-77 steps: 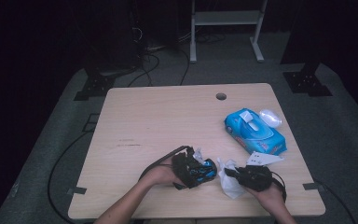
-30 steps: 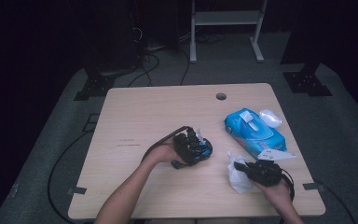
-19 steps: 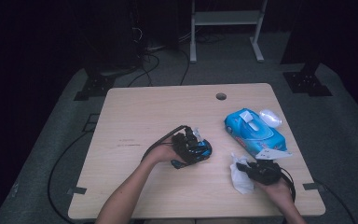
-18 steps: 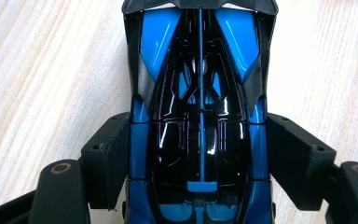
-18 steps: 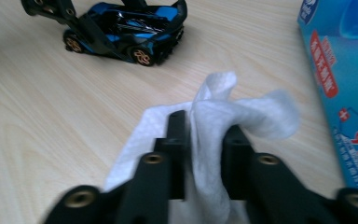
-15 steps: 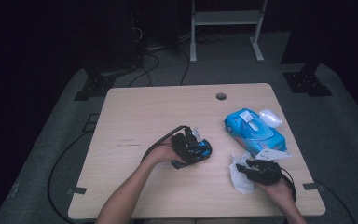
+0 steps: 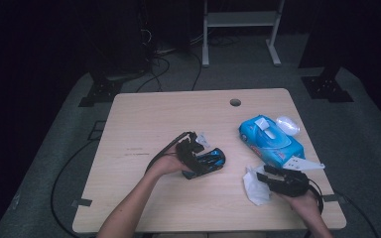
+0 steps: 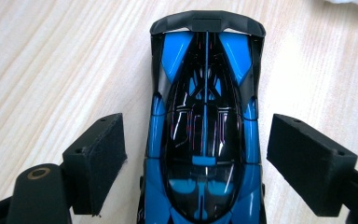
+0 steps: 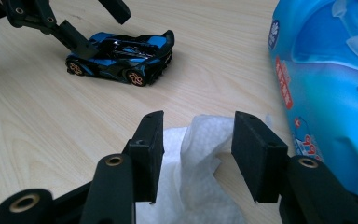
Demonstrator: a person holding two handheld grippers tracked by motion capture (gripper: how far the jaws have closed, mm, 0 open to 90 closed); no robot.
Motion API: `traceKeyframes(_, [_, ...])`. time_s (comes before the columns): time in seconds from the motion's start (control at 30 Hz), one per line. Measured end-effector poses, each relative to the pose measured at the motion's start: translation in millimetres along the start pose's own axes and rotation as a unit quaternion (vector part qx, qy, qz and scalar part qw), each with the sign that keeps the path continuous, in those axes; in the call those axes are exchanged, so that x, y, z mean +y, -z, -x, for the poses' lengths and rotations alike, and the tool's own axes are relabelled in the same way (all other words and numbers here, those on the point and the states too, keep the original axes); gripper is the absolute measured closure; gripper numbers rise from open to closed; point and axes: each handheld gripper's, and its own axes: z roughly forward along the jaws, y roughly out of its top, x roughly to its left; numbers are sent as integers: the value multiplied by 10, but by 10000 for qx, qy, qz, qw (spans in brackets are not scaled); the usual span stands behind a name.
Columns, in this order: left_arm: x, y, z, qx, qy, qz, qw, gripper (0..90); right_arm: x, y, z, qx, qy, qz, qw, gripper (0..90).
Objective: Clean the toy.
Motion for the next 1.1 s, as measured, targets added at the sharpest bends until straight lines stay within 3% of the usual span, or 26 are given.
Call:
traceKeyframes(0.37, [-149,193,28,136,53,312,9994,170,-9,83,7,-32,-54,95,9999,526])
traceKeyframes(0.43, [-174,217,34,82,106,392,9991,171,-14,95,13,-39,-59,115,9999,521])
traceKeyframes(1.1, [-372,366,40,119,302,595,9977,153,-38,136,47,-51,-155,175,9997,503])
